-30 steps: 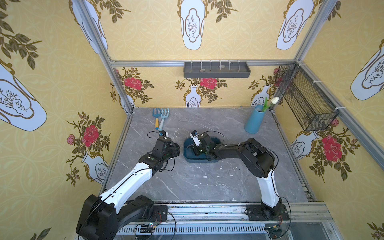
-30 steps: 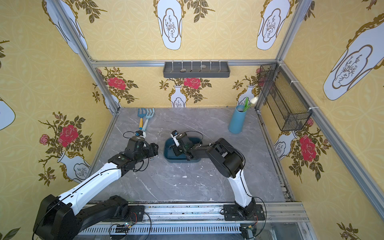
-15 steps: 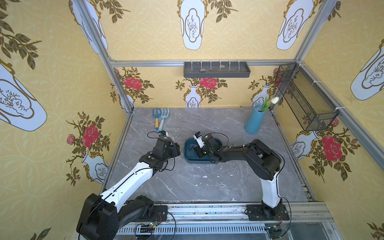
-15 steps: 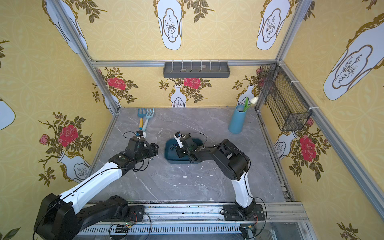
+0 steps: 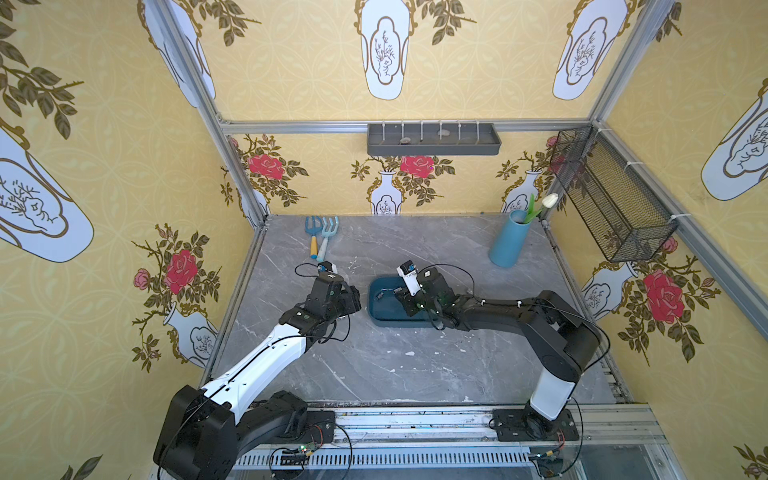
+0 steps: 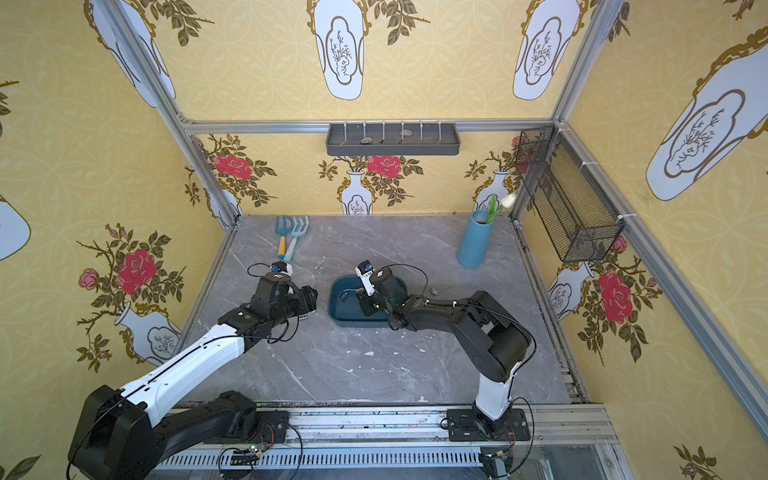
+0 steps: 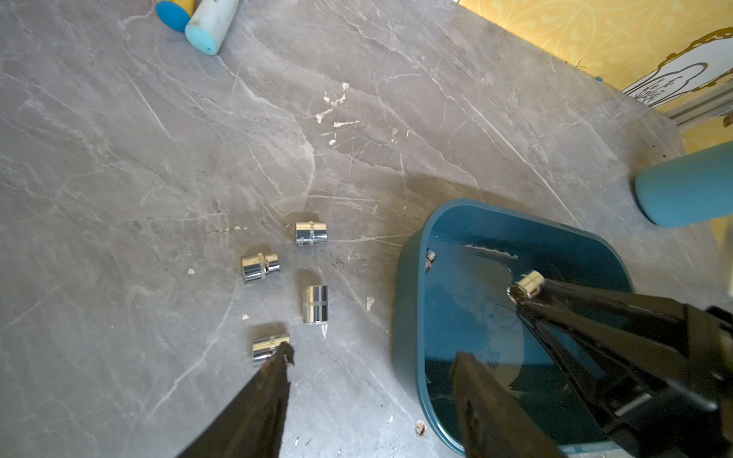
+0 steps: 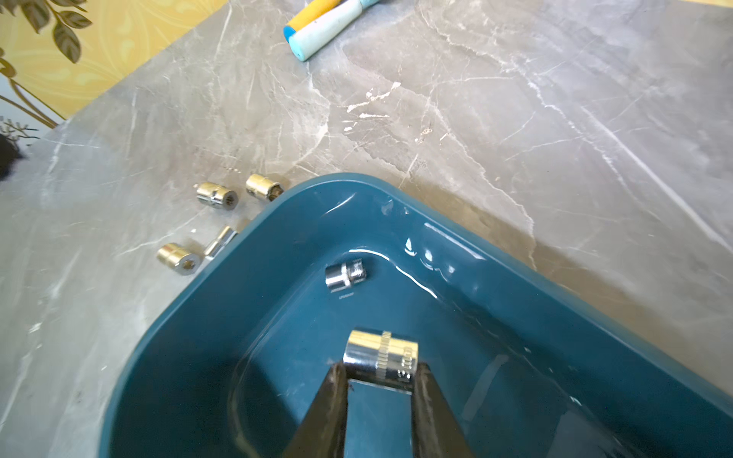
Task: Take out the socket from the storage box
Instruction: Pick up the socket head from the storage box, then place the socket head at the center of the board.
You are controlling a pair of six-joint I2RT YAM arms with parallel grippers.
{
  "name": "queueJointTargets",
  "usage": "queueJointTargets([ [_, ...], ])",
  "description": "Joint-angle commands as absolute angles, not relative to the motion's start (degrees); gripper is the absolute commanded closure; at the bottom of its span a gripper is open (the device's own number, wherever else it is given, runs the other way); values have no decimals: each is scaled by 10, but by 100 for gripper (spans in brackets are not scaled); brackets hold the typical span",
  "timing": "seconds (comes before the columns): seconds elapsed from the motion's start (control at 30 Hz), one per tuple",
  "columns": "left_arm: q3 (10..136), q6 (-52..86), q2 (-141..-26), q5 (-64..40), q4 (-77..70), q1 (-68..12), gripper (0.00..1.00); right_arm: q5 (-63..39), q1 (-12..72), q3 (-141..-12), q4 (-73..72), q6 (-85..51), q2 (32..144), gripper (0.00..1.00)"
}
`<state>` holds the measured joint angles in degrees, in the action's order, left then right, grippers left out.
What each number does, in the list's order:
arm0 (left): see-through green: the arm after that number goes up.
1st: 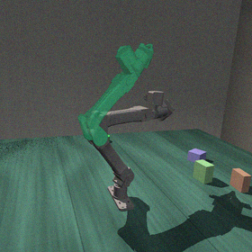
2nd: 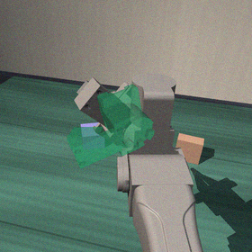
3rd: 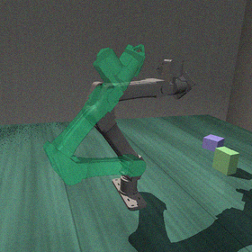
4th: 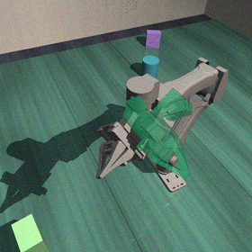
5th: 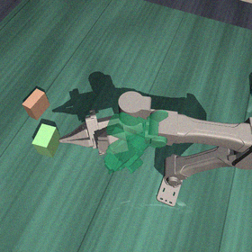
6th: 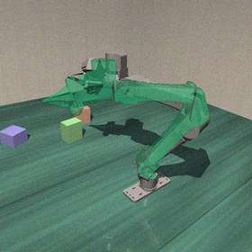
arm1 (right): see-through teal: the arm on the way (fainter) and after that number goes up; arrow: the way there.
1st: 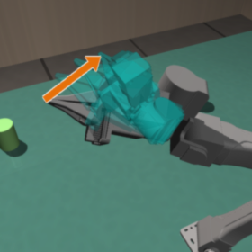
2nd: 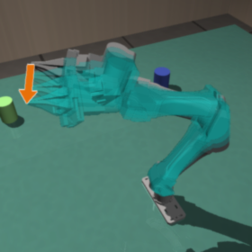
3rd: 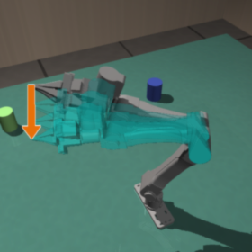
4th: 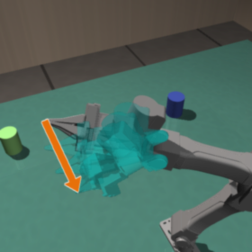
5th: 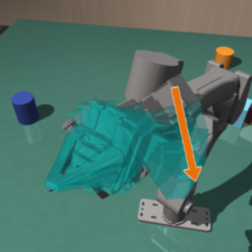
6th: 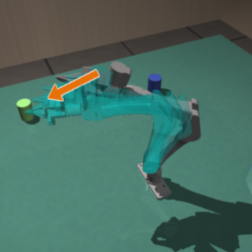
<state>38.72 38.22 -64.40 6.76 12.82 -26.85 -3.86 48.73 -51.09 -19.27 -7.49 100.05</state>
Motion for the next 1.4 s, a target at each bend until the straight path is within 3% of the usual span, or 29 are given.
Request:
queueJointTargets([
  [0.0,383,385,-650,59,109,-268,30,-19,482,-491,-170,-82,958,82],
  [0.17,385,385,-657,55,102,-268,30,-1,455,-449,-126,-96,866,82],
  [0.53,392,389,-680,43,87,-268,30,15,311,-391,-8,-145,731,83],
  [0.77,397,389,-690,41,87,-268,30,19,229,-383,52,-212,737,84],
  [1.37,399,389,-698,40,87,-268,30,31,178,-371,90,-284,785,81],
])
